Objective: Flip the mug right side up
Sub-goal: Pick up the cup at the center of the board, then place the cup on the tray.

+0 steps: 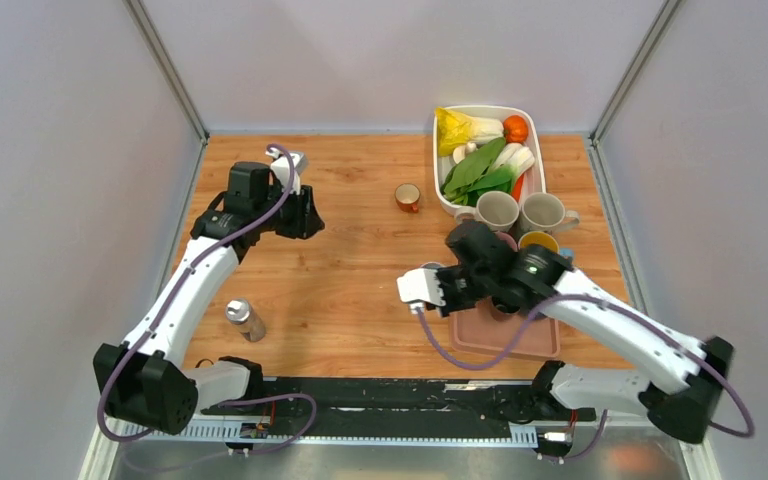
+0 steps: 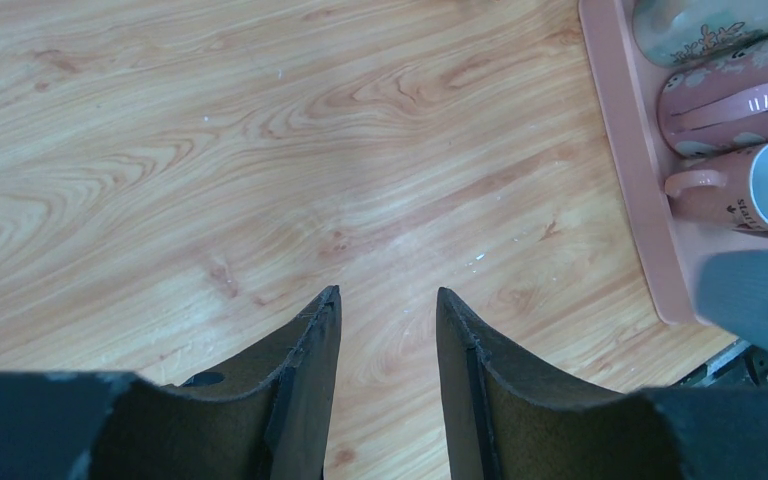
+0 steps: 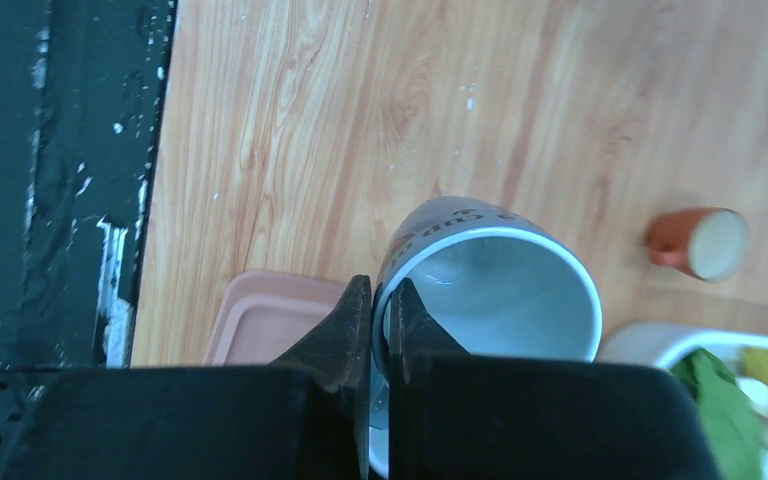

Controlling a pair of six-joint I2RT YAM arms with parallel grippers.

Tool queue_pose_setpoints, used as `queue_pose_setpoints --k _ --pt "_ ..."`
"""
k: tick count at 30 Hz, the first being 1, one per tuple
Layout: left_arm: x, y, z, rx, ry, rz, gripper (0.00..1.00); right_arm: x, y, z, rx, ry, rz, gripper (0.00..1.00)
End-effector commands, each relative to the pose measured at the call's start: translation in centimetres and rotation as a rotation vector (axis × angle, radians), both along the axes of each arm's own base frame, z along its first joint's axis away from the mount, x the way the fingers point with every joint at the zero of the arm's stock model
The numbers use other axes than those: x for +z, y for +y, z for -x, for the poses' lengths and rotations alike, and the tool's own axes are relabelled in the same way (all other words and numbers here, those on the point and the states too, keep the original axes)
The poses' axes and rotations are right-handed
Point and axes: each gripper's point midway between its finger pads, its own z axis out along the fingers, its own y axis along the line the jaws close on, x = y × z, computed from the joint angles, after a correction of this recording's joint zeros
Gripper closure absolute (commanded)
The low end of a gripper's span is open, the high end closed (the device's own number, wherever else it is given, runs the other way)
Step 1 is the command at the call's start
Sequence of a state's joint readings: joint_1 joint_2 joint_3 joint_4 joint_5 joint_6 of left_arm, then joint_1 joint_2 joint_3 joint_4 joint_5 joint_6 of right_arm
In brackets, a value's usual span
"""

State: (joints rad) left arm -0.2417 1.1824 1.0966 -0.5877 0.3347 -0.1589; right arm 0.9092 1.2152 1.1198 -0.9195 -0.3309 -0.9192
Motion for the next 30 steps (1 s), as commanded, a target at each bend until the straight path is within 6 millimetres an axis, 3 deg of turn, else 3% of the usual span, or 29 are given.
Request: queue_pose_setpoints --k 1,5,10,14,20,30 --pt "1.2 -0.9 -1.5 -0.004 -0.025 0.046 0.53 3.5 -4.9 2.5 0.028 -0.072 0.008 1.0" --pt "0.7 -1.2 -2.0 -0.004 -0.003 0.054 0.53 3.2 -10.4 3.4 -0.037 -0.068 0.103 1.0" --pt "0.1 -1.6 -2.6 -0.007 0.018 0.067 0.54 2.6 -15.0 3.7 -0.089 -0.129 0.158 1.0" --pt "-0.1 -1.7 -2.8 -0.008 0.027 0.068 0.54 2.4 -16.1 4.0 -0.12 -0.164 0.16 1.0" --pt "-0.6 -1.7 -2.7 -0.01 0.041 0.065 0.54 0.6 -18.4 4.4 -0.221 -0.179 0.221 1.0" --pt "-1.4 -2.1 -2.9 -0.011 0.067 0.086 0.54 -0.1 -20.6 4.8 -0.408 -0.188 0.221 1.0"
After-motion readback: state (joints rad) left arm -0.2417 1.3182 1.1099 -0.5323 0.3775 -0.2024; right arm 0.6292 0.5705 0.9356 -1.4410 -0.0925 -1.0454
